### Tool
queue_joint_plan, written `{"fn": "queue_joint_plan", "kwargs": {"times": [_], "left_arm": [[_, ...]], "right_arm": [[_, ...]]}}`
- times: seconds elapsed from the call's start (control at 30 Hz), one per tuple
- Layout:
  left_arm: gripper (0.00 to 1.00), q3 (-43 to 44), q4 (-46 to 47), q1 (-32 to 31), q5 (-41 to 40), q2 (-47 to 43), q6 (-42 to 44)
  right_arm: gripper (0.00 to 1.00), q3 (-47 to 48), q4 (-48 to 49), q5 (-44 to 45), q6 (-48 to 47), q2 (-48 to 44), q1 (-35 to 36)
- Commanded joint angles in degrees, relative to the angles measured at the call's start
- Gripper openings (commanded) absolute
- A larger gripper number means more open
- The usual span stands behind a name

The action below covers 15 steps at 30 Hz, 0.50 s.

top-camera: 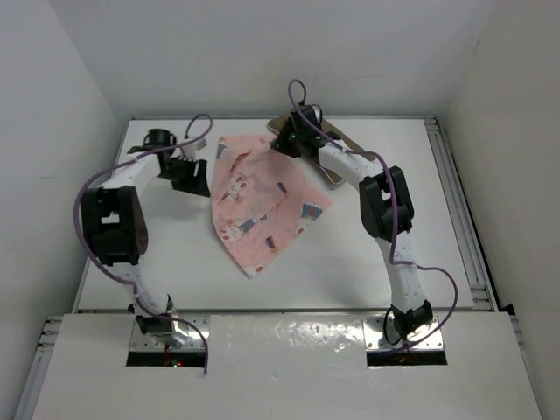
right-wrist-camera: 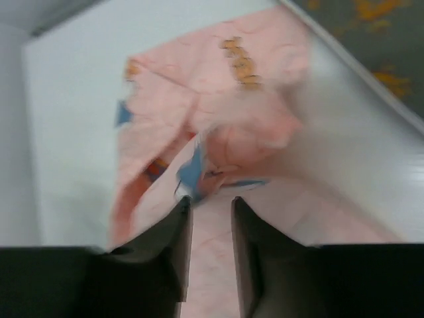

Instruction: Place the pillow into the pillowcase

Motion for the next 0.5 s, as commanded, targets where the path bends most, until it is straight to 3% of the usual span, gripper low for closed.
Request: {"fn": "queue_joint_plan", "kwargs": {"times": [0.0, 0.03, 0.07, 0.13, 0.2, 0.3, 0.33, 0.37, 0.4, 0.43, 0.47], "left_arm": [[0.66, -5.5, -5.8, 5.3, 7.2, -2.0, 2.9], [0.72, -6.5, -5.9, 7.0, 5.4, -2.2, 3.3], [0.78, -7.6, -5.6, 7.6, 4.3, -2.9, 4.0], [0.91, -7.3, -4.4, 7.8, 3.4, -6.0, 4.7], [0.93, -3.7, -3.4, 5.4, -0.5, -8.2, 4.7], [0.92, 1.1, 1.4, -7.1, -9.1, -12.0, 6.0], [0.86, 1.5, 2.6, -9.7, -10.5, -12.1, 6.9], [0.75, 1.8, 3.4, -12.4, -12.1, -11.9, 9.3], [0.44, 2.9, 3.6, -14.8, -13.3, -9.8, 9.9], [0.33, 3.4, 3.3, -19.3, -14.2, -8.0, 11.3], [0.28, 3.9, 3.2, -21.2, -16.4, -6.5, 11.7]], "right_arm": [[0.78, 4.3, 2.1, -6.3, -4.3, 2.1, 3.0], [0.92, 4.2, 1.1, -6.5, -5.7, 1.7, 3.1], [0.99, 3.6, -0.9, -6.6, -7.3, 0.7, 3.1], [0.99, -0.4, -2.5, -3.6, -12.1, -4.0, 2.8], [0.99, -7.0, -3.7, 1.6, -15.4, -11.0, 1.7], [0.99, -17.5, -3.7, 6.1, -15.3, -20.3, -0.5], [0.82, -20.6, -2.9, 5.8, -14.9, -22.5, -1.2], [0.59, -23.1, -2.3, 5.0, -14.2, -24.4, -2.6], [0.32, -28.6, -1.8, 4.5, -12.8, -26.2, -3.2], [0.02, -31.1, -1.4, 3.3, -11.6, -29.1, -3.9], [0.00, -33.0, -1.1, 2.1, -9.7, -30.2, -5.1]]}}
